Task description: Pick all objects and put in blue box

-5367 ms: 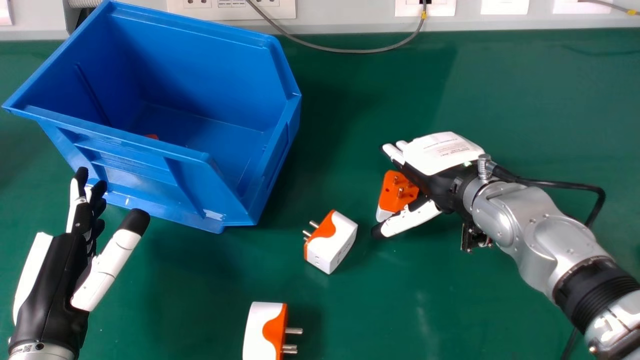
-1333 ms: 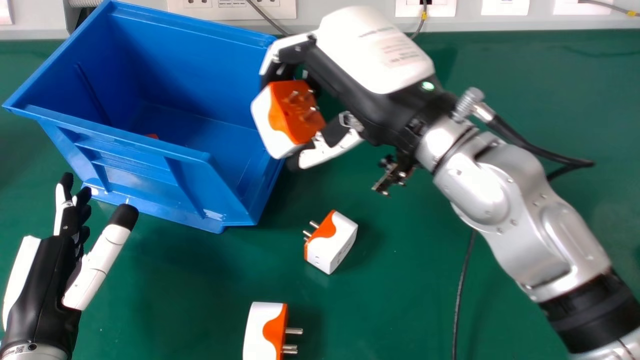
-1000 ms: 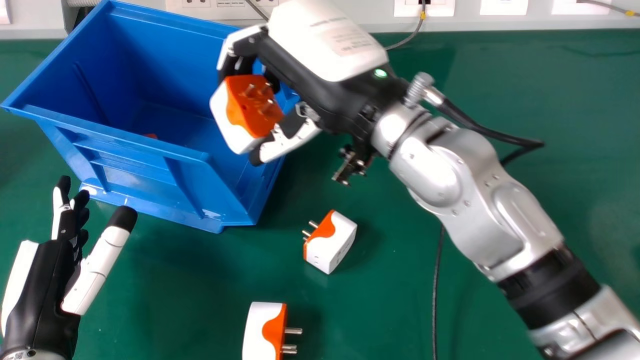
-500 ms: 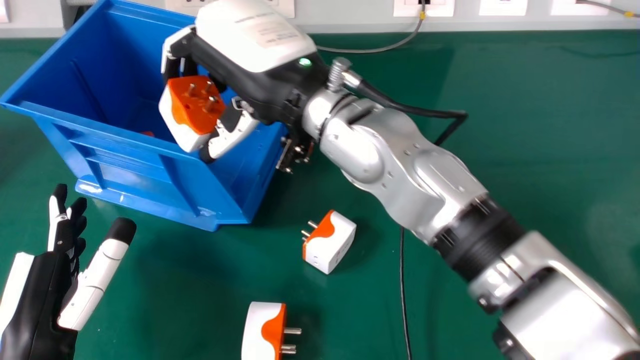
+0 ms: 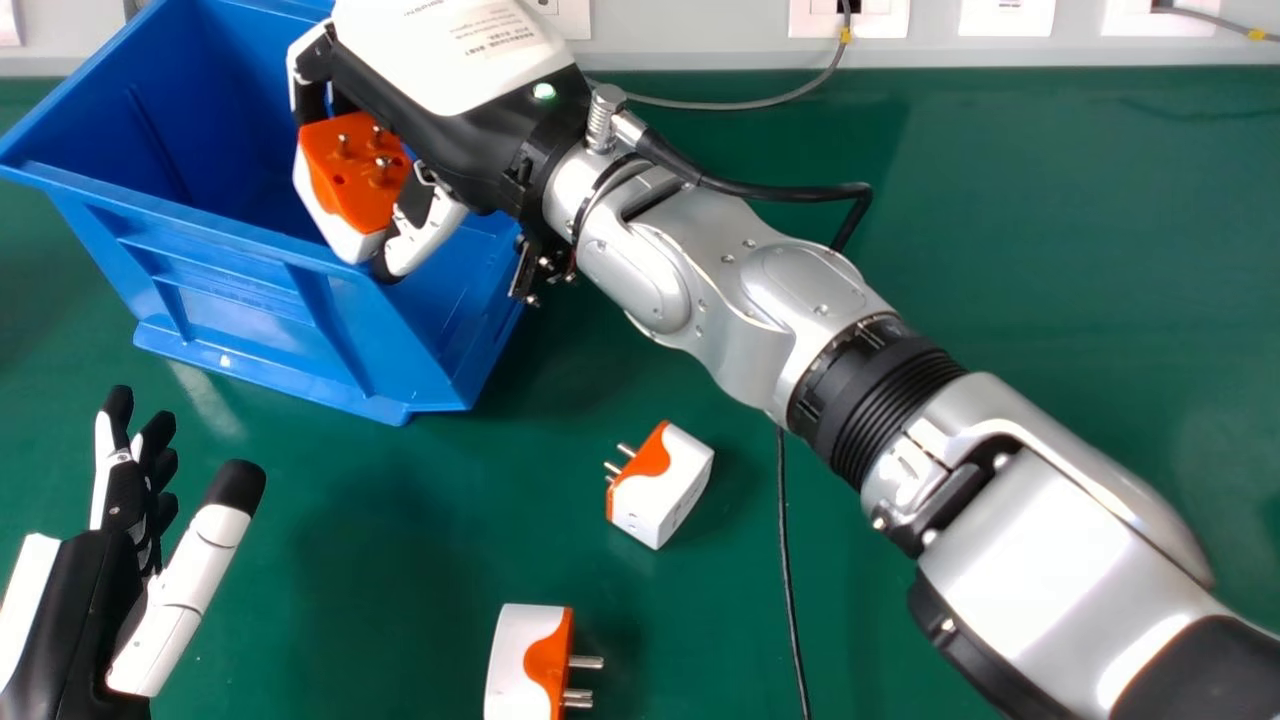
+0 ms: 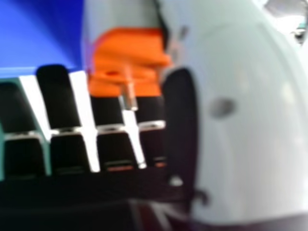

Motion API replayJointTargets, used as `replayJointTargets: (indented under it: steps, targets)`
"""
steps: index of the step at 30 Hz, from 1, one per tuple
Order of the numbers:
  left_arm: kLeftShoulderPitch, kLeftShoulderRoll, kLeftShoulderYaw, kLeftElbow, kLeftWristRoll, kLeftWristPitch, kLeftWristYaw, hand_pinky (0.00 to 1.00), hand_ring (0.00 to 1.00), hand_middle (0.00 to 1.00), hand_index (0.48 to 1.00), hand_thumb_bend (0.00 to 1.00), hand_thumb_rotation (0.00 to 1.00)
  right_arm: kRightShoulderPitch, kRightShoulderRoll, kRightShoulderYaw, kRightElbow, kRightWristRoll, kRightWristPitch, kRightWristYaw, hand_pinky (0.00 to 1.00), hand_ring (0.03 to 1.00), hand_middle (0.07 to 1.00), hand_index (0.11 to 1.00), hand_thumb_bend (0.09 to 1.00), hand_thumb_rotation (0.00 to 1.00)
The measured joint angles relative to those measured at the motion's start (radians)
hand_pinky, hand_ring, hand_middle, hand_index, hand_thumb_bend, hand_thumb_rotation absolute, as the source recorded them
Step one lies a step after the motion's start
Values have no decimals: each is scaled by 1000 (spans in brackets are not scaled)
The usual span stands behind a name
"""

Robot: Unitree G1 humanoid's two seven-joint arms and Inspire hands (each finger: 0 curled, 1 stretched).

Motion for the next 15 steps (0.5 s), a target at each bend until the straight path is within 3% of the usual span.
replayJointTargets:
  steps: [15]
  targets:
    - [-9,1,0,11,-4,-1,-13,992,1000,1000,1000,823,820,10,-10,3,-38,3,27,3,342,449,488,448,498,0]
